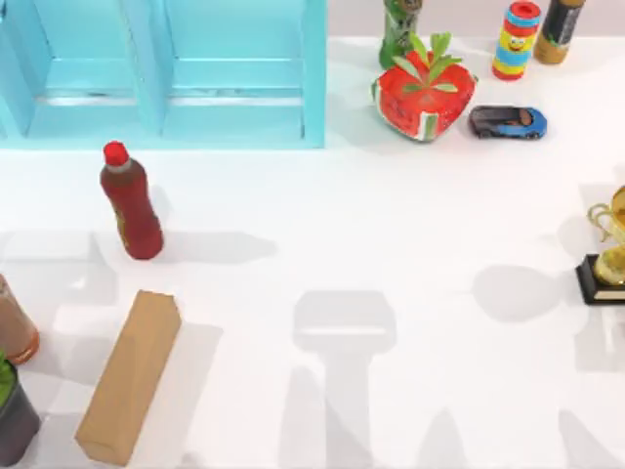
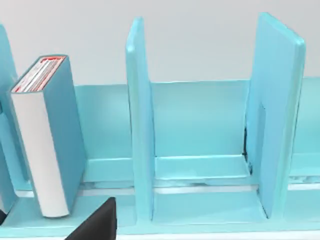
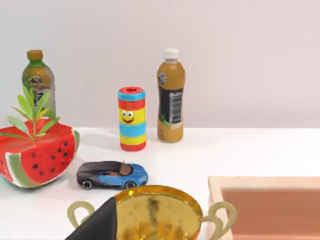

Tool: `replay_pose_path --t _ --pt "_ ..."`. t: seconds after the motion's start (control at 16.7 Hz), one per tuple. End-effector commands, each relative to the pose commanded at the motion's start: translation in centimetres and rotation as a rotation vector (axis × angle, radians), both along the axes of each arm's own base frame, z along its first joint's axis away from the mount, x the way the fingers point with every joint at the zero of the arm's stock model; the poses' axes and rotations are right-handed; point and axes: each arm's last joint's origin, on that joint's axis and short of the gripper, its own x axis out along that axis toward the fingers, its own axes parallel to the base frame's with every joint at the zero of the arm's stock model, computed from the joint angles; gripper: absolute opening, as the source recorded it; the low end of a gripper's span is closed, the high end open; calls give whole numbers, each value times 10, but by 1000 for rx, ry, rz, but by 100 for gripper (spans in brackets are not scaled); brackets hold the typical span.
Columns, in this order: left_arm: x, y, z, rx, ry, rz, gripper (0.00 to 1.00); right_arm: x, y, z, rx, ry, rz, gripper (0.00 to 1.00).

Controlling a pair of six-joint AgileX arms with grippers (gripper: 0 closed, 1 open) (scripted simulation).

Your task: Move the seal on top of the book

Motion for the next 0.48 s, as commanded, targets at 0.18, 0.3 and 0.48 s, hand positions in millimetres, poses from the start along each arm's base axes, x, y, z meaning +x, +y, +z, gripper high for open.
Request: replay_pose_path --t 0.18,0.3,0.48 --pt "47 20 12 2 79 -5 100 0 0 0 0 0 0 100" --pt "81 39 13 2 113 -9 100 0 0 0 0 0 0 100" --pt "128 73 4 1 146 -13 100 0 0 0 0 0 0 100"
